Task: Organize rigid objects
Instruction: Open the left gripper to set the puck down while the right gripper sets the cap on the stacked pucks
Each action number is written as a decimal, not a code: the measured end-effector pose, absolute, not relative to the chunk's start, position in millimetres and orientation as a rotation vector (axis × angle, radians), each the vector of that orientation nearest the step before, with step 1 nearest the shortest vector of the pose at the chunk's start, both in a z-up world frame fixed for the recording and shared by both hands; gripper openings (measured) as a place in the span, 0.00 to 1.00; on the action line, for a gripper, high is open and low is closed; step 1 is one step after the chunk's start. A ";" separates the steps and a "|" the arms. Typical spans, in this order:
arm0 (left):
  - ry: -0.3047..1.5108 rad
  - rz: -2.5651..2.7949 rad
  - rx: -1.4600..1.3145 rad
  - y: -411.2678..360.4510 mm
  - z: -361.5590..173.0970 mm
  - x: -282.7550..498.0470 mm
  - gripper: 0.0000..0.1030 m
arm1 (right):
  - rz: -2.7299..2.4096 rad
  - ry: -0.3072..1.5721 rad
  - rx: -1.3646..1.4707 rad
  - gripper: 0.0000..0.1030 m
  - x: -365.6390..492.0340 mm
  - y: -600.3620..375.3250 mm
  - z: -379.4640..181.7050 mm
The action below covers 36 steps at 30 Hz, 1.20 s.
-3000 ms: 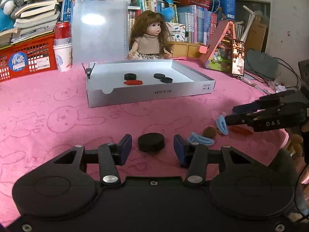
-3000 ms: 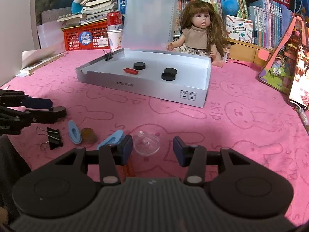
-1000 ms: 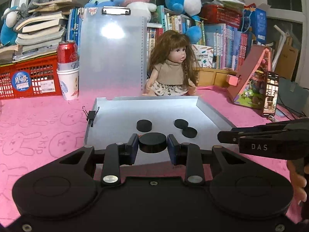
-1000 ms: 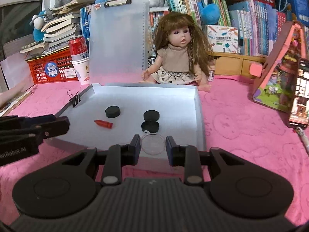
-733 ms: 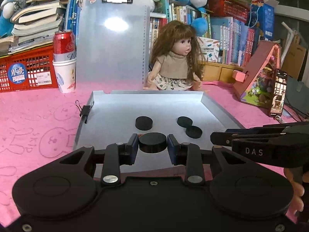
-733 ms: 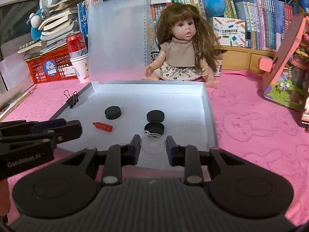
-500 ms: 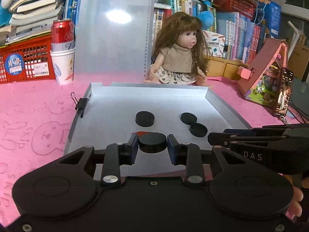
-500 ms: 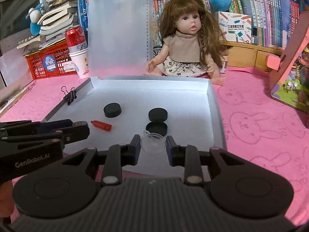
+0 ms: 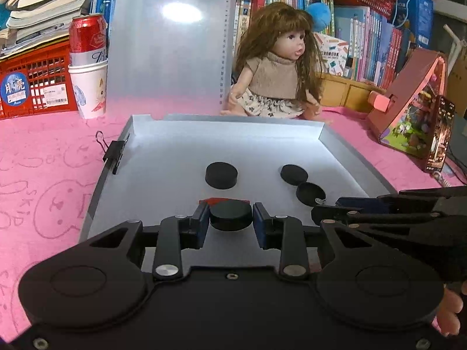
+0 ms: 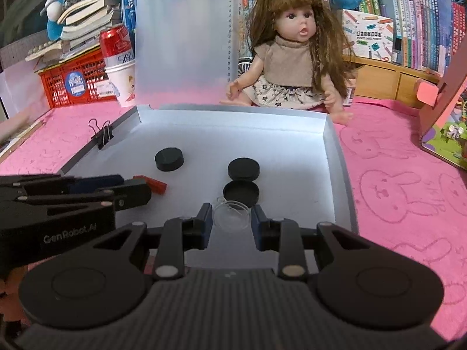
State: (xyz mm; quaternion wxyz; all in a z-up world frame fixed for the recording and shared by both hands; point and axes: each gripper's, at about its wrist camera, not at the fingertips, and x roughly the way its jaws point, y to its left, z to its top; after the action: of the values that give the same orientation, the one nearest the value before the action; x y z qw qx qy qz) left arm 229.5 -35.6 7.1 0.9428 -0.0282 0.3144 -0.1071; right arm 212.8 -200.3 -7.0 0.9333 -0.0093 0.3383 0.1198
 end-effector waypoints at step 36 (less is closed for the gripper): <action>0.706 -0.215 -0.083 -37.3 10.7 240.1 0.41 | 0.215 0.717 -0.034 0.54 220.4 -198.1 -4.2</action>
State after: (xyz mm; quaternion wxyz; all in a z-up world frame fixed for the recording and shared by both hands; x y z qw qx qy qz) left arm 240.1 -37.3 10.7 0.9319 -0.0406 0.3447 -0.1051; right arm 220.4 -198.1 -4.2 0.9306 -0.0166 0.3503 0.1048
